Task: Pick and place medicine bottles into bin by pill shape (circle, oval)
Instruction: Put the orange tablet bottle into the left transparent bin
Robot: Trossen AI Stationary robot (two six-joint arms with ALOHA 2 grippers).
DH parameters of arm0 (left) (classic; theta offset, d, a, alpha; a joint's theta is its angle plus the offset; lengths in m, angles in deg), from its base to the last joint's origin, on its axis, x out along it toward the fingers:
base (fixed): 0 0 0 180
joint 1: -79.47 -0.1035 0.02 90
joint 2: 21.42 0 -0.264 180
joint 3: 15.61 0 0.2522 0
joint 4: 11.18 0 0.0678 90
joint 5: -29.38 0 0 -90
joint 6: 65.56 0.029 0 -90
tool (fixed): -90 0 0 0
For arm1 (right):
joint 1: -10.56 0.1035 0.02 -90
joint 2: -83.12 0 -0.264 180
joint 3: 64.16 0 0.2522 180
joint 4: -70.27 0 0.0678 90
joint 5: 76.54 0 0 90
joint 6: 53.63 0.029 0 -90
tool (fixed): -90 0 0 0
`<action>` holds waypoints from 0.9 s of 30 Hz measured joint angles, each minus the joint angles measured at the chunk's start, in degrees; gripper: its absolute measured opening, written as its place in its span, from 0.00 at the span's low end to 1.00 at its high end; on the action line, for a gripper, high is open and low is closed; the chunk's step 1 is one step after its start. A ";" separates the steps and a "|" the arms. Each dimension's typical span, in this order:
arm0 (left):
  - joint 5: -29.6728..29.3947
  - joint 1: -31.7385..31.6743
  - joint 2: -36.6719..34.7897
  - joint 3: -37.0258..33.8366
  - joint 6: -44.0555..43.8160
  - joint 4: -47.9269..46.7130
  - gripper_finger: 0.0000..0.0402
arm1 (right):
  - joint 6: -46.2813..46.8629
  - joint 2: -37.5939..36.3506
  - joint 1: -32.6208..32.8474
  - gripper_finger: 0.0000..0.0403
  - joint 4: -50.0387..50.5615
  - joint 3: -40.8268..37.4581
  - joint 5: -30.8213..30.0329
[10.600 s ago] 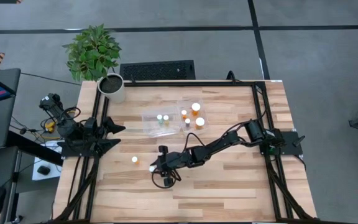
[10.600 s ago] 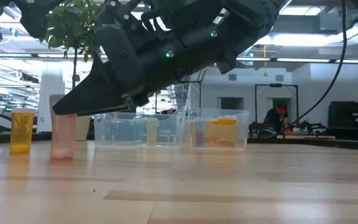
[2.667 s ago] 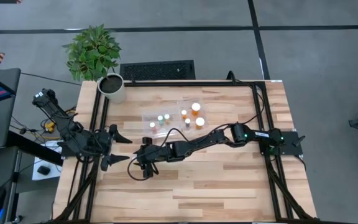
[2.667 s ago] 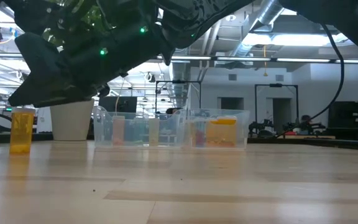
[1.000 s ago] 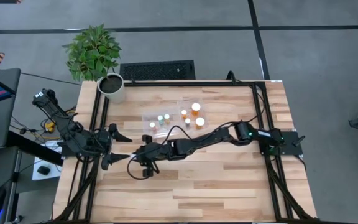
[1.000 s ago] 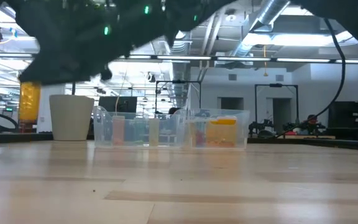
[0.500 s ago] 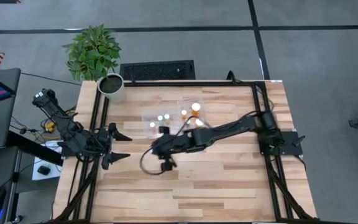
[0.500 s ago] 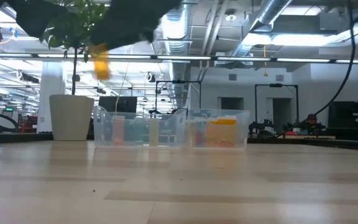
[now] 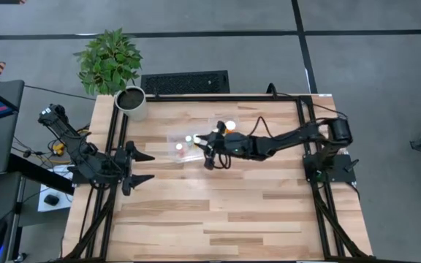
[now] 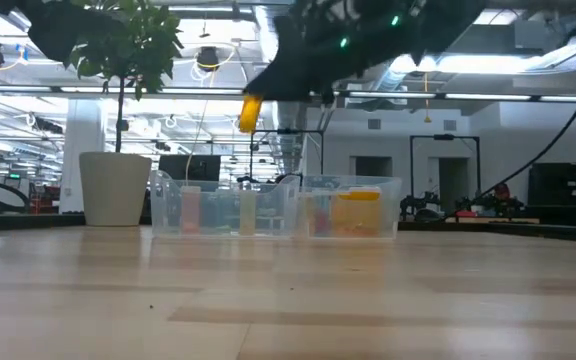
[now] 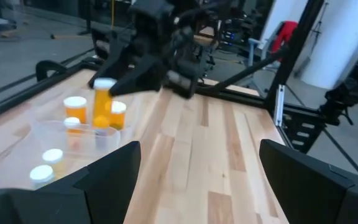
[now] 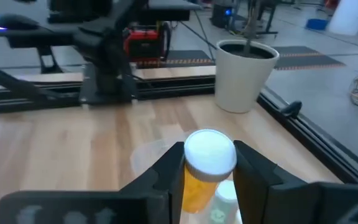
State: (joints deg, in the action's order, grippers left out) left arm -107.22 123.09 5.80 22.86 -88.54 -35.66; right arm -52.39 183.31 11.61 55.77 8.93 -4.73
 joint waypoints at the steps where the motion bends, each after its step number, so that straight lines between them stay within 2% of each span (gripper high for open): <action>1: -0.32 0.00 0.00 0.00 -0.08 0.06 0.80 | -0.38 1.13 -0.60 0.29 -1.26 0.09 0.02; 13: -2.28 0.00 0.00 0.00 -0.26 1.12 0.80 | -0.81 15.06 -2.34 0.29 -3.61 7.39 0.23; 27: -2.28 0.00 0.00 0.00 -0.35 1.18 0.80 | 1.81 21.15 -3.07 0.29 -3.82 10.10 0.10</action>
State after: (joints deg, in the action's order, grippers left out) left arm -109.50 123.09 5.80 22.86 -88.89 -34.48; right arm -50.59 204.46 8.54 51.96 19.03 -4.64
